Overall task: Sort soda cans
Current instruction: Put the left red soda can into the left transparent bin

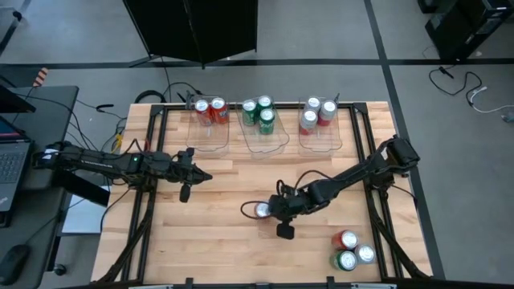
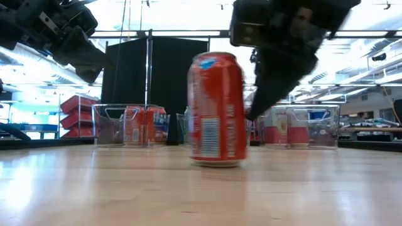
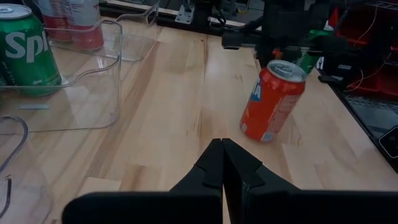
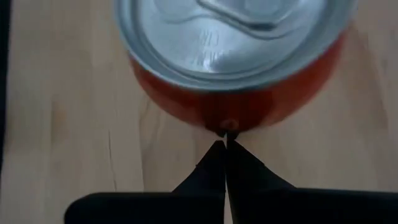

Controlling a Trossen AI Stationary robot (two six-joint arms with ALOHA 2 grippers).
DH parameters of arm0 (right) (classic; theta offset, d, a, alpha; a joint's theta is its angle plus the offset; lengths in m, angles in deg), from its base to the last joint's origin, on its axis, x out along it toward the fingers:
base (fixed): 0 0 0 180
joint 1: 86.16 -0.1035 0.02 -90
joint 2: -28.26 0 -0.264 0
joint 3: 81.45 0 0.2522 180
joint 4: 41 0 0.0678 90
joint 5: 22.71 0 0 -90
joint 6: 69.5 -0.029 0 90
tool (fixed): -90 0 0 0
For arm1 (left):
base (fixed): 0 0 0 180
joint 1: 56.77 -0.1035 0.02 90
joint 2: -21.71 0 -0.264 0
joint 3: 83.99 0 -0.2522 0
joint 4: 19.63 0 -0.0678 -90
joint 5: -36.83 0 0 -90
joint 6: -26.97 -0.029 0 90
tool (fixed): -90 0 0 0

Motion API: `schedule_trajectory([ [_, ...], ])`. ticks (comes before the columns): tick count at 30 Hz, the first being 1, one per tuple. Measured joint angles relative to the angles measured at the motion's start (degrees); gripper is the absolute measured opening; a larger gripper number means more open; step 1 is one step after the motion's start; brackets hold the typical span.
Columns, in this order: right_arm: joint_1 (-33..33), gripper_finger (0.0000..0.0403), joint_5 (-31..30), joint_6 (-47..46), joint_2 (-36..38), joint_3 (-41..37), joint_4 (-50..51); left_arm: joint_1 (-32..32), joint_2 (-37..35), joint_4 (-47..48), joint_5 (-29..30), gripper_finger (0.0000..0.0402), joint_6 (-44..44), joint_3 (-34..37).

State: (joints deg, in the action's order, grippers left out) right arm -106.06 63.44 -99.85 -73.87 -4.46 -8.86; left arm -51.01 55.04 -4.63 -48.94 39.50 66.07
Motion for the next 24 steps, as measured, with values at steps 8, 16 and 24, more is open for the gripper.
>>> schedule_trajectory([
  [8,2.29,0.0,0.54,3.19,0.2,0.02,-7.4,-0.02,0.01,0.26,0.02,0.0,0.14,0.02],
  [16,-1.63,0.0,6.05,4.71,-1.49,0.07,-13.63,0.0,0.01,0.64,0.02,0.0,0.08,0.0],
  [24,-0.04,0.0,0.6,7.4,-8.34,0.04,-19.31,-0.01,0.01,0.28,0.02,0.0,0.13,0.0],
])
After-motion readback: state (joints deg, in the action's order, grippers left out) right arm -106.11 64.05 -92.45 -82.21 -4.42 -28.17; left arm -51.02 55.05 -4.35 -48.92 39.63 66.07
